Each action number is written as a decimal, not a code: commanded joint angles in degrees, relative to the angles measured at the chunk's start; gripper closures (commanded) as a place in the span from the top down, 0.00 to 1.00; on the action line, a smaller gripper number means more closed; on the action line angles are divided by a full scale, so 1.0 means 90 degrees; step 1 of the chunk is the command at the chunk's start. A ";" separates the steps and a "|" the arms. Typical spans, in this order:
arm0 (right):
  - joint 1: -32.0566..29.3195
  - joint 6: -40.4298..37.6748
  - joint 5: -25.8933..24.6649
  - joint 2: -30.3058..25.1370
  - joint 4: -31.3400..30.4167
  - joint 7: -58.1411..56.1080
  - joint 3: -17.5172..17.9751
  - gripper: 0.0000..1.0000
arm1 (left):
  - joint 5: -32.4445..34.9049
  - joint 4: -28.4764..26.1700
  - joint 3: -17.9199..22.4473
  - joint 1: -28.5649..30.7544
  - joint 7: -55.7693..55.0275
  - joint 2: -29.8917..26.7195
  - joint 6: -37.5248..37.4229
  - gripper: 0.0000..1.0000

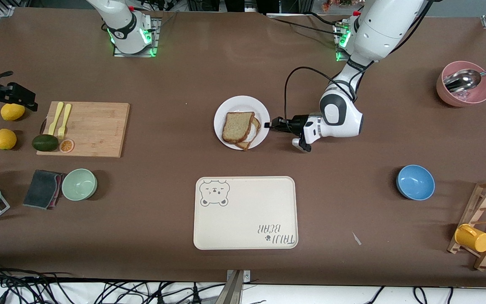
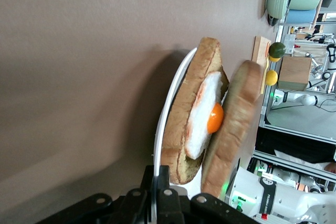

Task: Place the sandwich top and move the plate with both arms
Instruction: 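Slide the plate with the left gripper onto the bear tray, then open the left gripper and release the plate rim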

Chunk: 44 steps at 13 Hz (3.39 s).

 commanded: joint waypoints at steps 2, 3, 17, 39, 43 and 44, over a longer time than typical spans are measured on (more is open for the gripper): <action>-0.0053 -0.0054 0.0013 -0.0138 -0.0097 -0.0032 0.0054 1.00 | -0.0118 0.0156 0.0028 0.0429 0.0032 -0.0262 -0.0243 0.00; -0.0053 -0.0054 0.0014 -0.0138 -0.0097 -0.0032 0.0054 1.00 | -0.0021 0.0302 0.0038 0.0555 0.0023 -0.0262 -0.0332 0.00; -0.0053 -0.0113 0.0014 -0.0148 -0.0106 -0.0031 0.0044 1.00 | 0.0087 0.2938 0.0564 0.0889 -0.0776 0.1172 -0.0274 0.00; -0.0053 -0.0025 0.0004 -0.0148 -0.0097 -0.0032 0.0044 1.00 | 0.0927 0.4845 0.0721 0.0732 -0.2399 0.2462 0.0449 0.71; -0.0053 0.0034 0.0014 -0.0138 -0.0097 -0.0032 0.0044 1.00 | 0.1667 0.4854 0.0721 0.0810 -0.2788 0.2287 0.0371 0.80; -0.0063 0.0034 0.0014 -0.0138 -0.0097 -0.0032 0.0044 1.00 | 0.2008 0.4864 0.0712 0.0820 -0.2993 0.2190 0.0322 0.80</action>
